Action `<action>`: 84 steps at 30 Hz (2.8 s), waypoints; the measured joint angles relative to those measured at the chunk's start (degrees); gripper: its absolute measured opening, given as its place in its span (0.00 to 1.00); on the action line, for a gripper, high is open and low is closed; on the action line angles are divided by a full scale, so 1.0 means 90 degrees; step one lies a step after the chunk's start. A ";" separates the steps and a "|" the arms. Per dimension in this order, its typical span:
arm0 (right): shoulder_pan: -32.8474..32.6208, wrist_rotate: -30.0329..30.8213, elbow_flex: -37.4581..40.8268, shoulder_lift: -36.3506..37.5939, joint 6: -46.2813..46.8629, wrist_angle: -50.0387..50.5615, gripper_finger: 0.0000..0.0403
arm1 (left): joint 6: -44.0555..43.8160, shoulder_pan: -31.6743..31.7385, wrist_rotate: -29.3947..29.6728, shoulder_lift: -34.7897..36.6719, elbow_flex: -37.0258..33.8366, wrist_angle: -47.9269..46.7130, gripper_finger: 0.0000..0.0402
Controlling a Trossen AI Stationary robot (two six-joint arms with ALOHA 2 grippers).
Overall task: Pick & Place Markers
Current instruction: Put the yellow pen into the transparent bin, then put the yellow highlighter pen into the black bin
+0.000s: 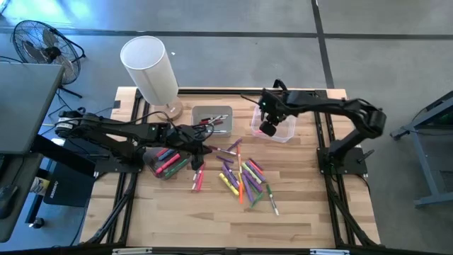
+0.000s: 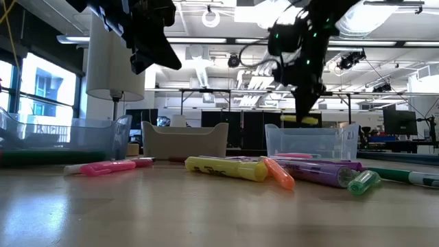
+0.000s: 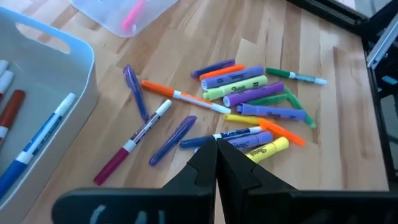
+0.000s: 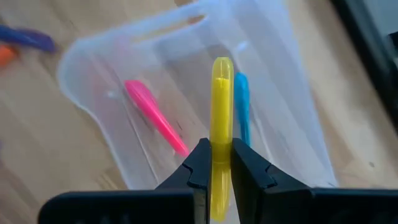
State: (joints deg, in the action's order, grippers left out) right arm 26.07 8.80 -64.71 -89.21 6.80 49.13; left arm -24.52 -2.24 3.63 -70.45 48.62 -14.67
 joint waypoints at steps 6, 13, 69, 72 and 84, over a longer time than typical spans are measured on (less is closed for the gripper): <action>0.0310 -0.0238 0.0000 -0.0822 -0.0326 -0.0076 0.07 | -0.0166 0.0000 0.0004 0.0001 0.0000 -0.0002 0.00; 0.0308 -0.0396 -0.0002 -0.1185 0.0141 -0.0057 0.17 | -0.0169 0.0000 0.0004 0.0001 0.0000 -0.0036 0.00; -0.7054 0.2423 -0.0007 0.1312 0.8155 0.1780 0.23 | 0.4330 -0.1215 -0.0337 -0.3474 0.3033 -0.2462 0.35; -0.7423 0.2597 -0.0007 0.1312 0.8306 0.1785 0.23 | 0.4416 -0.1367 -0.0324 -0.3862 0.3227 -0.2442 0.35; -0.7937 0.2637 -0.0005 0.1314 0.8416 0.1718 0.23 | 0.4368 -0.1418 0.0294 -0.4611 0.3313 -0.2113 0.35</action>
State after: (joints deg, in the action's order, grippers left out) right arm -45.36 32.53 -64.75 -77.38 82.54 64.59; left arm 14.79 -15.00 6.27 -111.94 78.44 -33.69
